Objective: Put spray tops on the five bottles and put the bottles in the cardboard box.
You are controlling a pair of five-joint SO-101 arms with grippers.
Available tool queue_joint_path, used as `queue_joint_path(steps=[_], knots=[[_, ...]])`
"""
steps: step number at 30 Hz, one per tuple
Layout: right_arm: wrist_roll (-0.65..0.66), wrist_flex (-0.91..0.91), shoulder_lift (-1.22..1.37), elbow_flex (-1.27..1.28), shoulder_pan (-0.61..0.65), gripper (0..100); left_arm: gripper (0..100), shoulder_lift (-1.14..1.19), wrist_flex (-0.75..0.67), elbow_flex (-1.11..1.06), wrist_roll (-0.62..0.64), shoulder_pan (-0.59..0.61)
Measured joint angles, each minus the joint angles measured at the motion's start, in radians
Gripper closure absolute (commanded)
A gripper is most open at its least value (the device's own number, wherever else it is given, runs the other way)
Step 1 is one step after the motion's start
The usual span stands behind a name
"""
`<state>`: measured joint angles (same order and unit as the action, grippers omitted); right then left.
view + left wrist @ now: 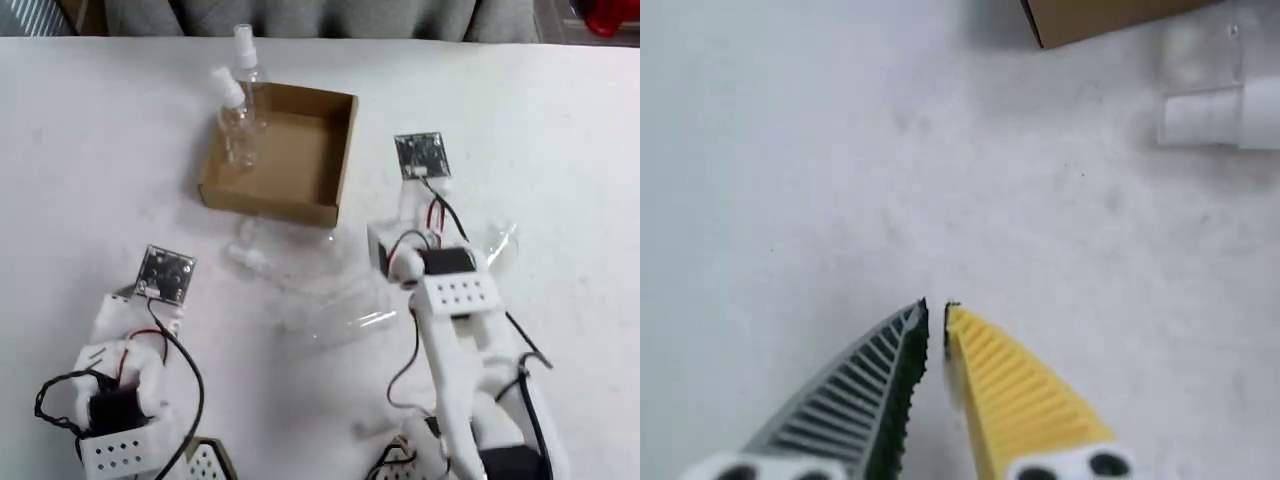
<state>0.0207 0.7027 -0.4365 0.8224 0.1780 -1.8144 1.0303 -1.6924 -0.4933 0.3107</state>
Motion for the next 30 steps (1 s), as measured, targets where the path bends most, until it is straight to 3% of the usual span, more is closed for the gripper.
queue_joint_path(steps=[7, 13, 19, 30], knots=[[-0.015, 0.107, 0.164, -0.152, -0.014, 98.3, 96, 0.000, 0.000, 0.000, 0.000, 0.000], [-0.218, 0.121, 0.216, -0.224, -0.089, 98.4, 96, 0.000, 0.000, 0.000, 0.000, 0.000], [-0.341, 0.121, 0.218, -0.245, -0.081, 98.3, 96, 0.000, 0.000, 0.000, 0.000, 0.000], [-0.400, 0.203, 0.219, -0.408, -0.044, 98.3, 97, 0.000, 0.000, 0.000, 0.000, 0.000]])
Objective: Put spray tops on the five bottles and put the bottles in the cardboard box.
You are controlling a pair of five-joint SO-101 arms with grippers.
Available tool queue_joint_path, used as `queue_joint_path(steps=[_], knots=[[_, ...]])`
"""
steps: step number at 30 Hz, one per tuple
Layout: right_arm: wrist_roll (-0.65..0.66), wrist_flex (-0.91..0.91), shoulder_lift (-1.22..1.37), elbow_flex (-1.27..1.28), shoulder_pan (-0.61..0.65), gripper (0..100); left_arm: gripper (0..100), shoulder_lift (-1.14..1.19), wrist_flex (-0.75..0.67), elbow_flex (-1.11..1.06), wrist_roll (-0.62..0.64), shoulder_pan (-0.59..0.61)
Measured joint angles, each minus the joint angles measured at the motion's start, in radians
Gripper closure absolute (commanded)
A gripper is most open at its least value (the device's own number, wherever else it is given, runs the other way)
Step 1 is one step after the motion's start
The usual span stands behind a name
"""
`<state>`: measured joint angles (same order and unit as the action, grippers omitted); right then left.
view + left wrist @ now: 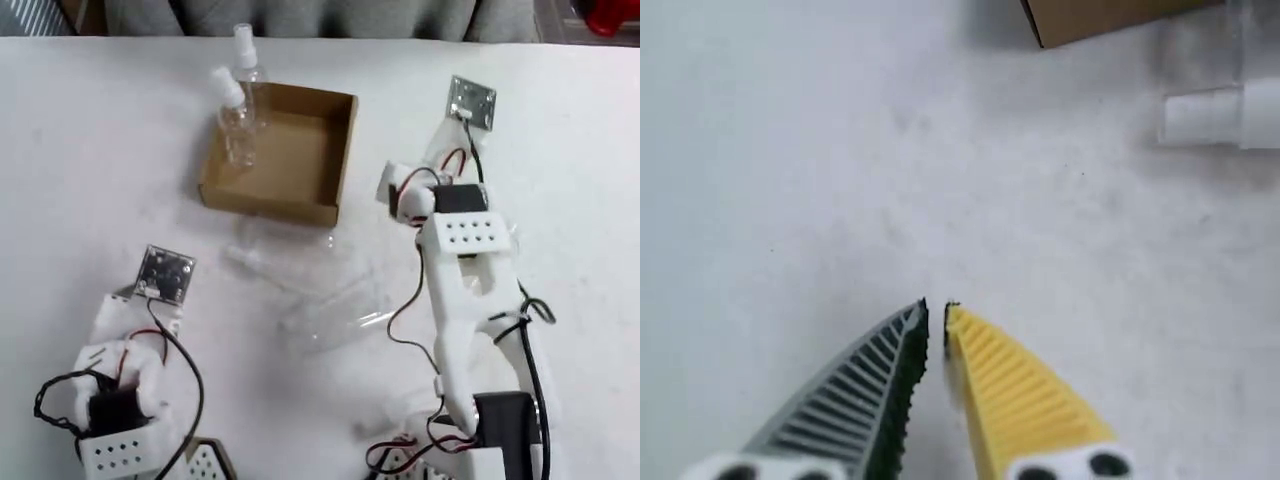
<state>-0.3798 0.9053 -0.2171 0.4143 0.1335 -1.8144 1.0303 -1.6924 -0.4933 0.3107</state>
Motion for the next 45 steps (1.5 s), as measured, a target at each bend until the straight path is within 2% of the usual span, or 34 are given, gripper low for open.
queue_joint_path(steps=[6, 11, 17, 24, 35, 45], knots=[[-0.040, -0.130, 0.008, 0.087, 0.009, 98.3, 97, 0.000, 0.000, 0.000, 0.000, 0.000], [-0.040, -0.213, 0.150, 0.097, 0.068, 98.3, 97, 0.000, 0.000, 0.000, 0.000, 0.000], [-0.040, -0.227, 0.327, 0.064, 0.106, 98.3, 97, 0.000, 0.000, 0.000, 0.000, 0.000], [-0.038, -0.227, 0.356, 0.061, 0.173, 98.3, 97, 0.000, 0.000, 0.000, 0.000, 0.000], [0.172, -0.161, 0.356, 0.060, 0.347, 98.3, 97, 0.000, 0.000, 0.000, 0.000, 0.000], [0.379, -0.101, 0.356, 0.060, 0.431, 98.3, 97, 0.000, 0.000, 0.000, 0.000, 0.000]])
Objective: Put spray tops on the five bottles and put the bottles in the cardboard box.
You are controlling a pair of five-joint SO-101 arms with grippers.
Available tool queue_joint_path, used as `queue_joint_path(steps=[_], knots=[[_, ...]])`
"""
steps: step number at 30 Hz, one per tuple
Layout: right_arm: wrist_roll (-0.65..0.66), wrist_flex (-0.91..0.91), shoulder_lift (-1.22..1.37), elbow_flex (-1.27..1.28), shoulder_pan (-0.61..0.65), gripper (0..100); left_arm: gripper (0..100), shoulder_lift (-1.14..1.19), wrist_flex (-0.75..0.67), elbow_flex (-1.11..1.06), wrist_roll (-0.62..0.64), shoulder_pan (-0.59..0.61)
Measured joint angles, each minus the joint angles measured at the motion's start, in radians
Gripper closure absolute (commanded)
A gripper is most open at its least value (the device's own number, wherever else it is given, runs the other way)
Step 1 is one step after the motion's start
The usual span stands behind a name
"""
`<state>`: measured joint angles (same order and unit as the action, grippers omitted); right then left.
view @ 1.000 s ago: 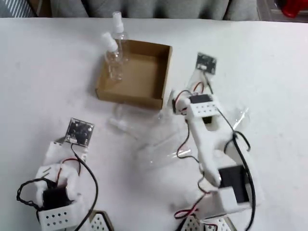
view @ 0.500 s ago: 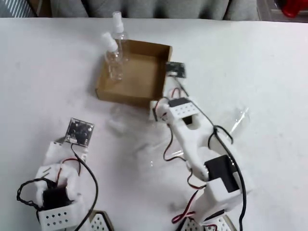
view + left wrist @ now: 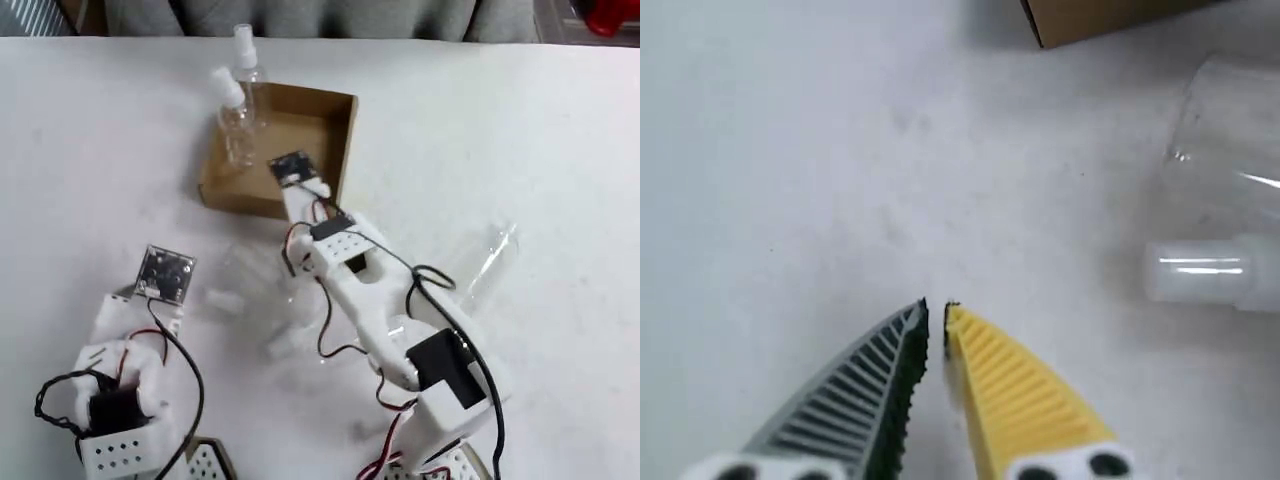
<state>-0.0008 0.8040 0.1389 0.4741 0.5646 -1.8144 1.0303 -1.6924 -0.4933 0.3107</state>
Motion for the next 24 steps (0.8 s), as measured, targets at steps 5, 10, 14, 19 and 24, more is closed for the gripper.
queue_joint_path(steps=[5, 10, 14, 19, 24], knots=[[0.123, 0.063, -0.071, 0.003, 0.048, 98.3, 96, 0.000, 0.000, 0.000, 0.000, 0.000], [0.163, 0.074, -0.252, 0.120, 0.072, 98.3, 96, 0.000, 0.000, 0.000, 0.000, 0.000], [0.172, 0.114, -0.408, 0.157, 0.020, 98.3, 96, 0.000, 0.000, 0.000, 0.000, 0.000], [0.241, 0.269, -0.608, 0.158, -0.163, 98.3, 96, 0.000, 0.000, 0.000, 0.000, 0.000], [0.381, 0.453, -0.786, 0.272, -0.384, 98.3, 96, 0.000, 0.000, 0.000, 0.000, 0.000]])
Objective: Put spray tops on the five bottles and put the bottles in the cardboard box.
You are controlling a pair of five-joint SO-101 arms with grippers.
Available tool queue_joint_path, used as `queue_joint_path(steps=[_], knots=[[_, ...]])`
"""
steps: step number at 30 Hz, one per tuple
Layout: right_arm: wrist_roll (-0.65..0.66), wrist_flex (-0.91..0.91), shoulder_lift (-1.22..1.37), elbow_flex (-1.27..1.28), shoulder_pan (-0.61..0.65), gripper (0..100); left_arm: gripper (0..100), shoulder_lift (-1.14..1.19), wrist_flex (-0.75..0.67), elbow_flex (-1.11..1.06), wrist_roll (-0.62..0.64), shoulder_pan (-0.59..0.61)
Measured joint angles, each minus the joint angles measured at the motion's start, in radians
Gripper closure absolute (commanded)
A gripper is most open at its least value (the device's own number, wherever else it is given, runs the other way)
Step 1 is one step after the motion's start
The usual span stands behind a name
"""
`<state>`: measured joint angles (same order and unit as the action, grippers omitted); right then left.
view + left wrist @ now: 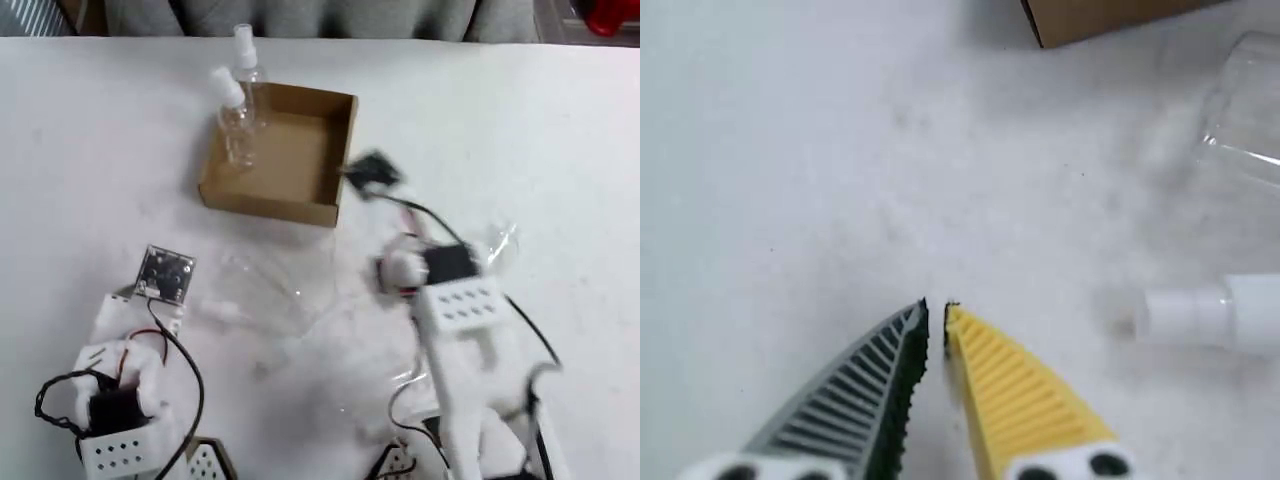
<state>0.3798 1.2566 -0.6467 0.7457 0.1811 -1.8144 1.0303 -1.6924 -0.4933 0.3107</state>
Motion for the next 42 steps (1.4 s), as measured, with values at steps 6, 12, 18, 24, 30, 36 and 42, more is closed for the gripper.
queue_joint_path(steps=[6, 12, 18, 24, 30, 36, 42], knots=[[0.121, 0.015, -0.255, 0.239, -0.396, 98.3, 96, 0.000, 0.000, 0.000, 0.000, 0.000], [0.267, 0.015, -0.433, 0.431, -0.726, 98.2, 96, 0.000, 0.000, 0.000, 0.000, 0.000], [0.313, -0.043, -0.474, 0.534, -0.845, 98.2, 96, 0.000, 0.000, 0.000, 0.000, 0.000], [0.436, -0.040, -0.479, 0.491, -0.747, 98.2, 96, 0.000, 0.000, 0.000, 0.000, 0.000], [0.442, 0.110, -0.479, 0.292, -0.465, 98.1, 96, 0.000, 0.000, 0.000, 0.000, 0.000], [0.442, 0.150, -0.480, 0.253, -0.032, 98.0, 96, 0.000, 0.000, 0.000, 0.000, 0.000], [0.388, 0.124, -0.480, 0.253, 0.338, 92.0, 96, 0.000, 0.000, 0.000, 0.000, 0.000]])
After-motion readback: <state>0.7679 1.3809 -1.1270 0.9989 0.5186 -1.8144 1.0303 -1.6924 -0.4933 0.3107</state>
